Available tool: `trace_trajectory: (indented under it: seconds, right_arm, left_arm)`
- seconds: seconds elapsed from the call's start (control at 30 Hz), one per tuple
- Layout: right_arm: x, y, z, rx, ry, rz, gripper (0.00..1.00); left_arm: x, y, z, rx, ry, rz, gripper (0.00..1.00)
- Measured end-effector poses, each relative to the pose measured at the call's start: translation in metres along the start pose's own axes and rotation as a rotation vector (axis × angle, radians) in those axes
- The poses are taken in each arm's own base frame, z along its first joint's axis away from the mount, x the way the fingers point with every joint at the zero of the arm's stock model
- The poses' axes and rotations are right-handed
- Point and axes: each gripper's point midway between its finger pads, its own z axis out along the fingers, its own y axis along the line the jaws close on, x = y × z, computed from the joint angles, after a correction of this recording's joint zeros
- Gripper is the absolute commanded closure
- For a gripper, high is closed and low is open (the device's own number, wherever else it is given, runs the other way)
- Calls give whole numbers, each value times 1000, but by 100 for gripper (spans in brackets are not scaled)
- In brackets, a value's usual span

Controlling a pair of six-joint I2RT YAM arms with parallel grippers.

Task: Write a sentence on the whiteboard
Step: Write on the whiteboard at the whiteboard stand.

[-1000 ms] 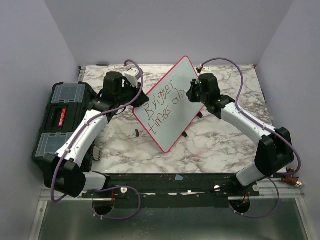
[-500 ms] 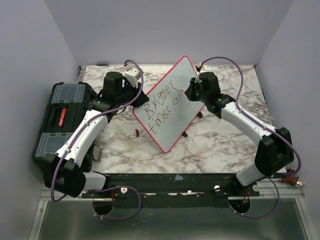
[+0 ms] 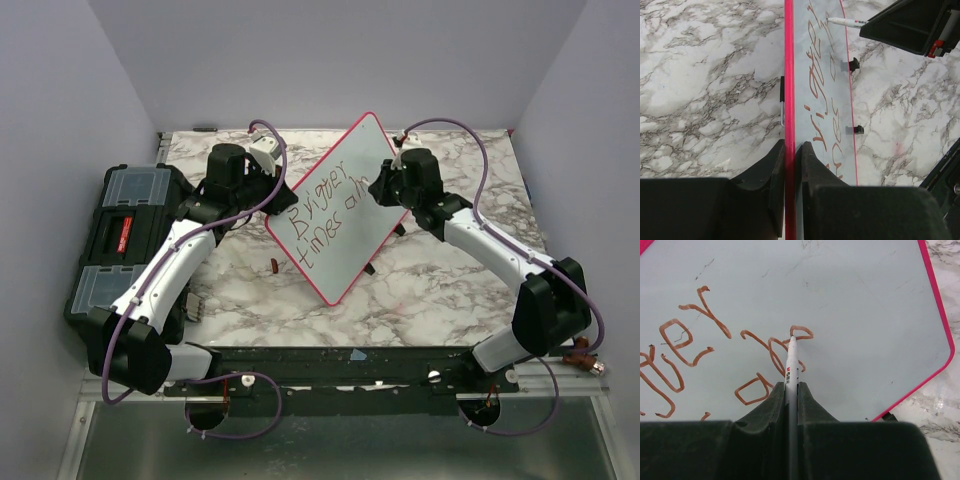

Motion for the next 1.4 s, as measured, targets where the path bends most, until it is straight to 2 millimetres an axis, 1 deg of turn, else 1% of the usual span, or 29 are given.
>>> trace_trajectory:
  seconds: [0.4, 0.7, 0.93, 1.1, 1.3, 1.4]
  right_arm:
    - [19, -6, -4, 7, 26, 6, 99]
    - [21, -10, -4, 28, 22, 12, 99]
    - [20, -18, -3, 71, 21, 5, 99]
    - [14, -24, -3, 114, 9, -5, 99]
    - [-1, -28, -5, 137, -26, -8, 99]
    - [-11, -32, -6, 136, -44, 7, 99]
  left_arm:
    - [0, 0, 0, 0, 2, -1, 100]
    - [1, 0, 0, 0, 2, -1, 100]
    - [0, 0, 0, 0, -1, 1, 100]
    - [-2, -1, 1, 4, -6, 4, 100]
    - [-3, -3, 2, 10, -12, 11, 100]
    - [-3, -3, 2, 10, -12, 13, 100]
